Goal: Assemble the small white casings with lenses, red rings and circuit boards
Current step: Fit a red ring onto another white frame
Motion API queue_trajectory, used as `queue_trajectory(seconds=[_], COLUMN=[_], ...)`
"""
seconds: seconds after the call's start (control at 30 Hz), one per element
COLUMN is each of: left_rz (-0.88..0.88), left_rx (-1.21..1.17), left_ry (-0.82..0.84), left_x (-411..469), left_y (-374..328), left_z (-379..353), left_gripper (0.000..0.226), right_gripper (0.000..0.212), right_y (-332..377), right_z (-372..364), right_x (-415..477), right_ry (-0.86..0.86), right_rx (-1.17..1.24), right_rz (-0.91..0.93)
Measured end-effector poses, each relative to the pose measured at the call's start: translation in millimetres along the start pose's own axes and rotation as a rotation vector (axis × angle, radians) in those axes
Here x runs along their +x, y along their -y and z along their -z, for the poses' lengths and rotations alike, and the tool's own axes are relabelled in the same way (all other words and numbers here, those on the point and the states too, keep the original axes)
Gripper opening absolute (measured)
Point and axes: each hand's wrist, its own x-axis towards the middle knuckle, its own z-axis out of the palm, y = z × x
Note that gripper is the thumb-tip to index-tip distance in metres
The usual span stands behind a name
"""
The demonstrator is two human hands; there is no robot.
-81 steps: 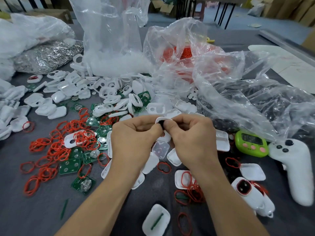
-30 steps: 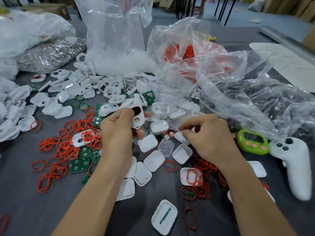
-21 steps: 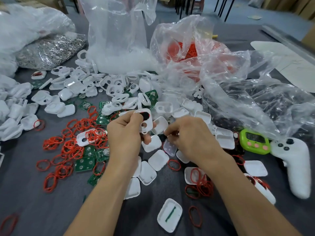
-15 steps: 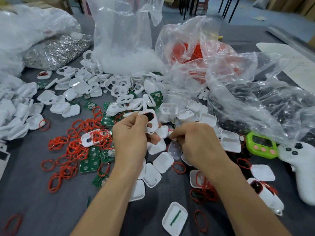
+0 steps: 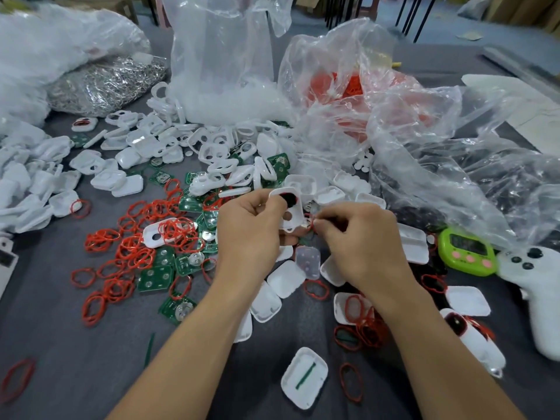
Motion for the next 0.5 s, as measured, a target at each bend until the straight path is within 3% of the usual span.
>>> queue_trajectory(seconds=[0.17,0.3,0.5], left_rz=[0.004,0.034,0.022], left_rx=[0.029,0.043,0.099], left_ry=[-0.007,-0.013,-0.034], left_x=[1,2,1], left_y=[4,3,1], left_z=[0,0,0], left_gripper=[0.021,0.014,0.011], right_gripper=[0.022,0.019,0.030], right_y=[13,20,21], right_z=[9,10,11], right_x=[-5,-5,-3], right_ry=[-0.010,0.032,0.072], right_rx=[0.627,0.773,1.025], right_rz=[-0.207,-0.189,-0.335])
